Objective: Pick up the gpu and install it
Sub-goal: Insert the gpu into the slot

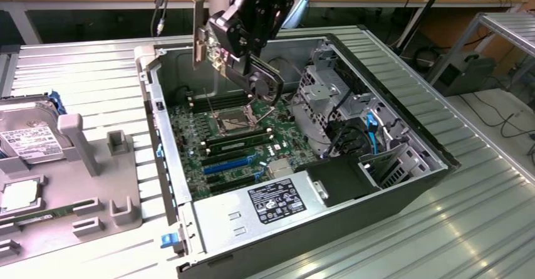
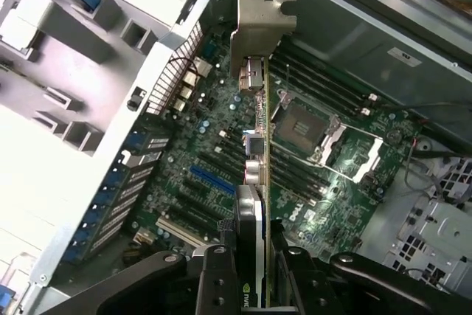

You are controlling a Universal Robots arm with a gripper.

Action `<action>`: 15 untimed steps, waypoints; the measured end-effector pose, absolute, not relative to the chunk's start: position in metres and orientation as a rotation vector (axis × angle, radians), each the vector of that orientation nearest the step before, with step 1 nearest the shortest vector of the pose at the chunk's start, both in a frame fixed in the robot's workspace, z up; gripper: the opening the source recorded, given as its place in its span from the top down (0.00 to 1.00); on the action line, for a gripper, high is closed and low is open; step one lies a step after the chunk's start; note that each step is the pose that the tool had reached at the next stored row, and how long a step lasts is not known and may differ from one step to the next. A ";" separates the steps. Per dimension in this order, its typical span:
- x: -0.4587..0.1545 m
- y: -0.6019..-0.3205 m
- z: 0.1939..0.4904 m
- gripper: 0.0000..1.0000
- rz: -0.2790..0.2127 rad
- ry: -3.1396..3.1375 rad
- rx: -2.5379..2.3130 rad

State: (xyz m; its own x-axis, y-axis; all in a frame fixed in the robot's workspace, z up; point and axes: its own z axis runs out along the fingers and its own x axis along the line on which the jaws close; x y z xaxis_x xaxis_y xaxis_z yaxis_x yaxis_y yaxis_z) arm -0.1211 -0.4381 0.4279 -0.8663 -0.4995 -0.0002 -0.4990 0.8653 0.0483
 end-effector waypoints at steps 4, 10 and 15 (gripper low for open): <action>-0.121 -0.438 0.428 0.73 -0.073 -3.002 0.878; -0.121 -0.438 0.428 0.73 -0.072 -2.973 0.967; -0.121 -0.438 0.428 0.73 -0.071 -2.953 1.022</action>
